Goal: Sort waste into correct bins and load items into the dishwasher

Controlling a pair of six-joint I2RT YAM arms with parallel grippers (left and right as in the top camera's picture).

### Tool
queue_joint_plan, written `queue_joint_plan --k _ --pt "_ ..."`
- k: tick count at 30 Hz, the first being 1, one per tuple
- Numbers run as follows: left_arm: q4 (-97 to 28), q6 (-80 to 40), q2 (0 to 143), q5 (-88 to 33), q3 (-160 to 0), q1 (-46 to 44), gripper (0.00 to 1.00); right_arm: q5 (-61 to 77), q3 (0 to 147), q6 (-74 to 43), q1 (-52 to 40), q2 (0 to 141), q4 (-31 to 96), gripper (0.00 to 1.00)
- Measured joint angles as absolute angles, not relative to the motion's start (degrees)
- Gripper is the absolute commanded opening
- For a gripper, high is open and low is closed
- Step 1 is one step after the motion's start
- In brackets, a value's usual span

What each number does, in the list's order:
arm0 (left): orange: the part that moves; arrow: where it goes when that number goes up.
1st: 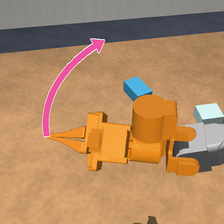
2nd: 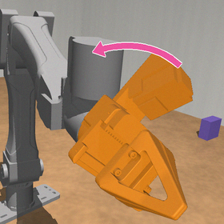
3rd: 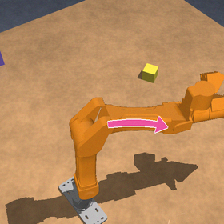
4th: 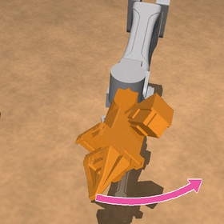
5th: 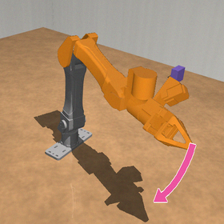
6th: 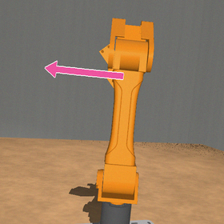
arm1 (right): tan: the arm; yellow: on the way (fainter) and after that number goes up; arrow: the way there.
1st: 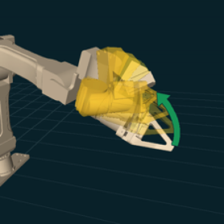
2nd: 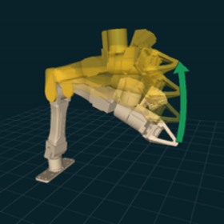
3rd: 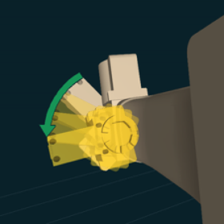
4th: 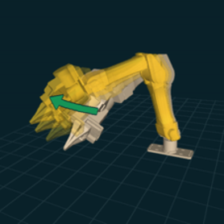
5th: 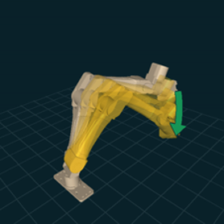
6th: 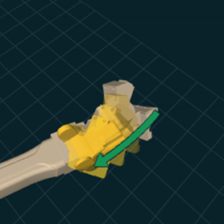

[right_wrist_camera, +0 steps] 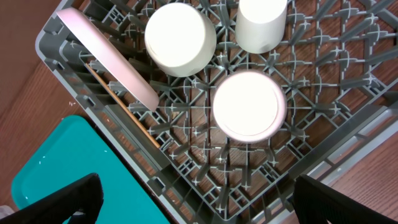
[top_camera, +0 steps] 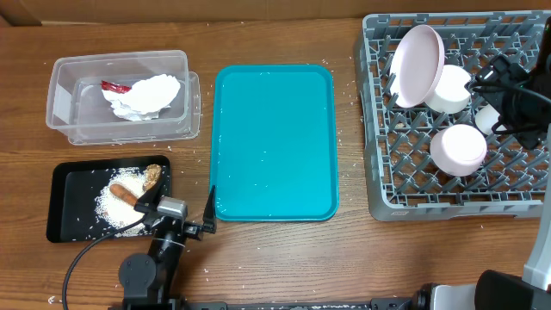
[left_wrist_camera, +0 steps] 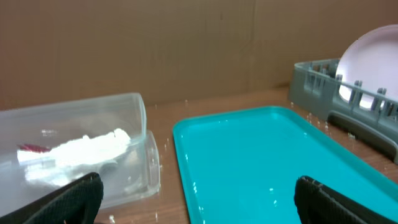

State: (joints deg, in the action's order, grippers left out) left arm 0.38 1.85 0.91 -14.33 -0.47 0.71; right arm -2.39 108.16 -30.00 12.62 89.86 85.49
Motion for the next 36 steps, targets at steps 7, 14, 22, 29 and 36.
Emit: queue_joint_plan --k 7,14,22,29,36 --pt "5.04 1.85 0.86 -14.5 -0.47 0.71 1.0 -2.37 108.16 -29.95 12.6 89.86 85.47 1.0" --pt "-2.98 1.85 0.84 -14.48 -0.47 0.71 1.0 -2.35 108.16 -30.0 12.6 89.86 85.49 1.0" --pt "-3.01 1.85 0.86 -14.48 -0.47 0.71 1.0 -2.39 108.16 -29.95 12.6 89.86 85.49 1.0" --pt "-3.01 1.85 0.86 -14.48 -0.47 0.71 1.0 -2.39 108.16 -29.98 12.6 89.86 85.49 1.0" --pt "-3.01 1.85 0.86 -14.48 -0.47 0.71 1.0 -2.37 108.16 -30.0 12.6 89.86 85.49 1.0"
